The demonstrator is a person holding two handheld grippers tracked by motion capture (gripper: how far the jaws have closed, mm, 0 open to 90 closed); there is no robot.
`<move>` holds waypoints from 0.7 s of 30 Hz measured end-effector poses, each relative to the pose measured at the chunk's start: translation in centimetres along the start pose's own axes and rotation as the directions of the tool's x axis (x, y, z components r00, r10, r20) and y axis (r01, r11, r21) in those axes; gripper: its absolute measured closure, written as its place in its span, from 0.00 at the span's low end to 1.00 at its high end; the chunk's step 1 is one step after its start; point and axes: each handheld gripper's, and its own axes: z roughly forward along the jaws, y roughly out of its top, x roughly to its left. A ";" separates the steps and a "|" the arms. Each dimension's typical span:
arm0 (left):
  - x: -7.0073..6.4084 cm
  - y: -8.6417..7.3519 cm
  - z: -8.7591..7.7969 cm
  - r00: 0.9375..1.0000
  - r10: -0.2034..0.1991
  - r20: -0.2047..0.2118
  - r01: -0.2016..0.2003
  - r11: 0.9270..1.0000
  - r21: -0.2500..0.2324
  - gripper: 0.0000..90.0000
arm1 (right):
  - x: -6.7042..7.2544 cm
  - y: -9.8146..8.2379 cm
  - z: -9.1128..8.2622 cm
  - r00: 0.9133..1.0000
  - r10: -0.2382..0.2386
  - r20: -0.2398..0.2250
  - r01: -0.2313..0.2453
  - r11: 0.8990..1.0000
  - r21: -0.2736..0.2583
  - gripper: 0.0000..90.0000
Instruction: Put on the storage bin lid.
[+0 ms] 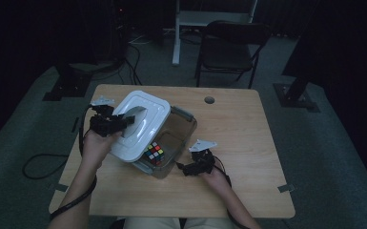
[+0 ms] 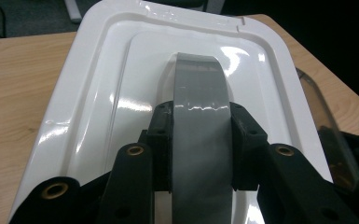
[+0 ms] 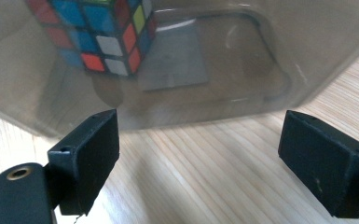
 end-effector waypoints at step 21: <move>-3.1 0.6 2.5 0.993 0.086 0.078 -0.090 0.994 0.056 0.75 | 0.9 0.4 0.5 1.000 -0.021 -0.006 0.021 1.000 -0.010 0.13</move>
